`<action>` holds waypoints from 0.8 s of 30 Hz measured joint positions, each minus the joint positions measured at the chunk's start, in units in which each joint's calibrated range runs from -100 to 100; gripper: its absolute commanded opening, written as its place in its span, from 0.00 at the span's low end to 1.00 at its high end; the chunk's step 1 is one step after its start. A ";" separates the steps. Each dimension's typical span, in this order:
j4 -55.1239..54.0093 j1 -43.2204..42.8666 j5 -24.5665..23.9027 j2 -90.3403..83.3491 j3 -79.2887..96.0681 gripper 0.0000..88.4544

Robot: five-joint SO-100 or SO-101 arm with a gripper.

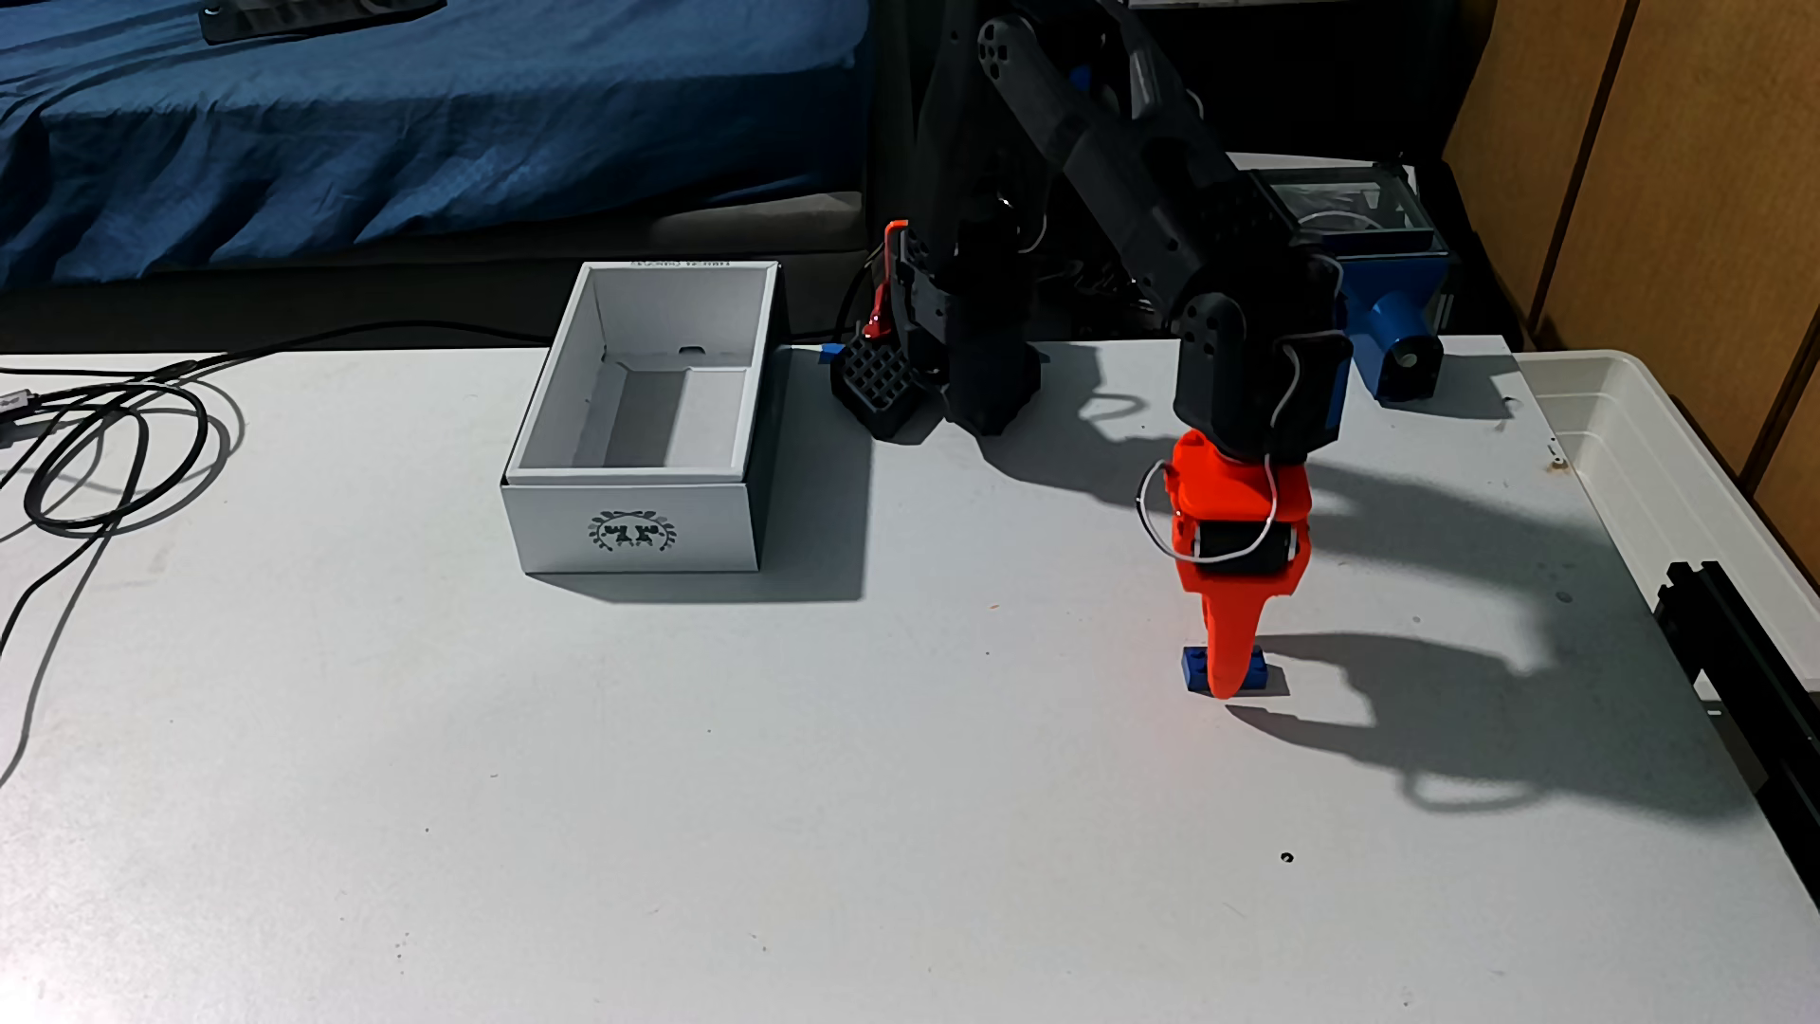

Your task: Grab the blue brick and place in box

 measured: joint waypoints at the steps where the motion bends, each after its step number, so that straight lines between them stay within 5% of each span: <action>1: 0.00 0.00 -0.11 0.59 -0.45 0.20; 12: 0.18 0.00 -0.21 1.60 -2.24 0.19; 24: 0.18 -0.66 -0.21 1.60 -2.24 0.01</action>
